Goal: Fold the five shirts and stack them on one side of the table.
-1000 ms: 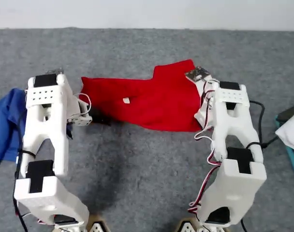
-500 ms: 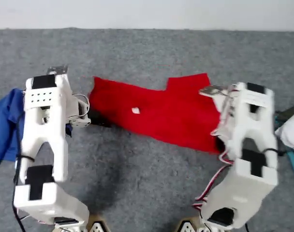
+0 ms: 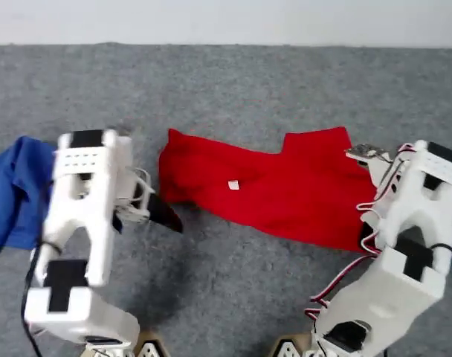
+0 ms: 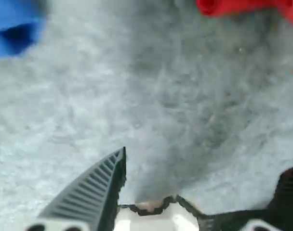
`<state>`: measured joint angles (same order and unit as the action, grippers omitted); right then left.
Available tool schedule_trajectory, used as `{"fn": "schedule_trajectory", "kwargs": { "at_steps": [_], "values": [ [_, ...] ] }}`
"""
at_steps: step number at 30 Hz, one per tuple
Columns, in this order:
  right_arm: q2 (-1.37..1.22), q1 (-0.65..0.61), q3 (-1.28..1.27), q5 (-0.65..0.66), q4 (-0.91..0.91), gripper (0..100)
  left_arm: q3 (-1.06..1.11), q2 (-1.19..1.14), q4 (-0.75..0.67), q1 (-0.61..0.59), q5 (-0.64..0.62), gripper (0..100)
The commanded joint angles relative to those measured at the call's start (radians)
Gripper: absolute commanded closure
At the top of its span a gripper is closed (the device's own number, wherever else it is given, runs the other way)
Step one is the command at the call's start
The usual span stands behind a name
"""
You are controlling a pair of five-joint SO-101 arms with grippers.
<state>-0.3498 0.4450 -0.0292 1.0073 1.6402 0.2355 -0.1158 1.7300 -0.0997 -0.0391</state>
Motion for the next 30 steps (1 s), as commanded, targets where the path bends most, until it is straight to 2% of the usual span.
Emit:
{"fn": "schedule_trajectory", "kwargs": {
  "at_steps": [1,6,11,18,22,30],
  "values": [
    [0.013,-0.065,0.046,-0.051,-0.005,98.9,-0.131,-0.184,0.017,0.044,-0.052,55],
    [0.015,-0.124,0.046,-0.114,0.001,98.9,-0.341,-0.391,0.017,0.040,-0.140,55],
    [0.015,-0.148,0.046,-0.135,0.001,98.9,-0.625,-0.496,0.020,0.058,-0.232,55],
    [0.015,-0.148,0.046,-0.135,0.002,98.9,-0.932,-0.683,0.021,0.163,-0.238,55],
    [0.015,-0.143,0.046,-0.135,0.002,98.9,-0.963,-0.733,0.029,0.192,-0.241,55],
    [0.015,-0.145,0.046,-0.135,0.022,98.9,-0.878,-0.508,0.028,0.163,-0.241,55]
  ]
}}
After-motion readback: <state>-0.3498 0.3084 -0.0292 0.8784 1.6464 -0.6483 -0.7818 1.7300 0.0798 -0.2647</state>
